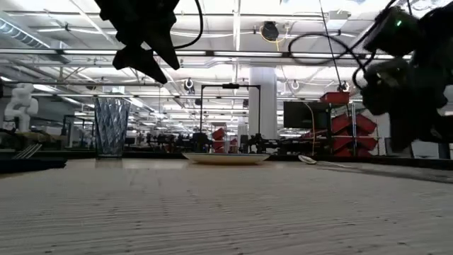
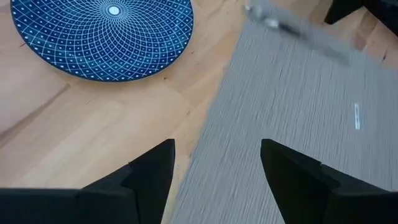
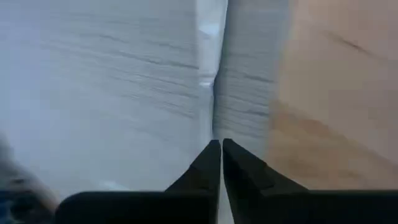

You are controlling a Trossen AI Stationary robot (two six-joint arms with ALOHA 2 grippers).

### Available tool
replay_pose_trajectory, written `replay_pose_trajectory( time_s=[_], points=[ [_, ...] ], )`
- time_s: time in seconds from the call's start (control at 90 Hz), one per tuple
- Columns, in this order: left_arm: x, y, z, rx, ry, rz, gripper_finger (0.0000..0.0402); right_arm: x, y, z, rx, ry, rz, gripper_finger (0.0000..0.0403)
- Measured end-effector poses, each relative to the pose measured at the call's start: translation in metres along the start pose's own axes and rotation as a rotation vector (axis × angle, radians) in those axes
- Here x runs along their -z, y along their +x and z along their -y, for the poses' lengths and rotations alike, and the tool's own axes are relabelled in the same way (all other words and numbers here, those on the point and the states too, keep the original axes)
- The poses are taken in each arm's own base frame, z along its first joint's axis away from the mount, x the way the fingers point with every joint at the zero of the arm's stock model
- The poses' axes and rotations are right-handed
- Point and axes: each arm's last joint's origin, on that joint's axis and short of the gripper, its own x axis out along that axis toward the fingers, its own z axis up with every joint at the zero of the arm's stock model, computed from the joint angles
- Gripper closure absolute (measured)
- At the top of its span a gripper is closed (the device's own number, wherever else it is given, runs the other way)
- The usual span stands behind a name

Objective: Set table place
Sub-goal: Put the silver knife on the gray placemat, then put the silver spoon on the gray placemat

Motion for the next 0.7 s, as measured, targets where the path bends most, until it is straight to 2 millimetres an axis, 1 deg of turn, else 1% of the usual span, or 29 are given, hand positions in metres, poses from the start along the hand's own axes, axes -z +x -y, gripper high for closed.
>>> replay_pose_trajectory(
  time_s=[0.056, 0.178, 0.289, 0.4, 0.489, 0.589, 0.7],
  points=[
    [0.0, 0.0, 0.0, -0.001, -0.001, -0.001, 0.0178, 0.004, -0.002, 0.0, 0.006, 0.01, 0.026, 0.04],
    [0.0, 0.0, 0.0, 0.0, -0.007, 0.0, 0.0178, 0.009, -0.006, -0.004, -0.042, -0.008, 0.047, 0.04],
    [0.0, 0.0, 0.0, 0.001, -0.006, 0.001, 0.0178, 0.013, -0.006, -0.005, -0.034, -0.006, 0.058, 0.04],
    [0.0, 0.0, 0.0, 0.001, -0.007, 0.001, 0.0178, 0.014, -0.005, -0.006, -0.013, 0.002, 0.129, 0.0401],
    [0.0, 0.0, 0.0, 0.002, -0.007, 0.002, 0.0178, 0.011, -0.006, -0.005, 0.009, 0.021, 0.247, 0.0401],
    [0.0, 0.0, 0.0, 0.003, -0.008, 0.004, 0.0178, 0.003, -0.008, -0.003, 0.043, 0.064, 0.392, 0.0402],
    [0.0, 0.0, 0.0, 0.003, -0.011, 0.005, 0.0178, -0.009, -0.01, 0.001, 0.078, 0.086, 0.477, 0.0402]
  ],
)
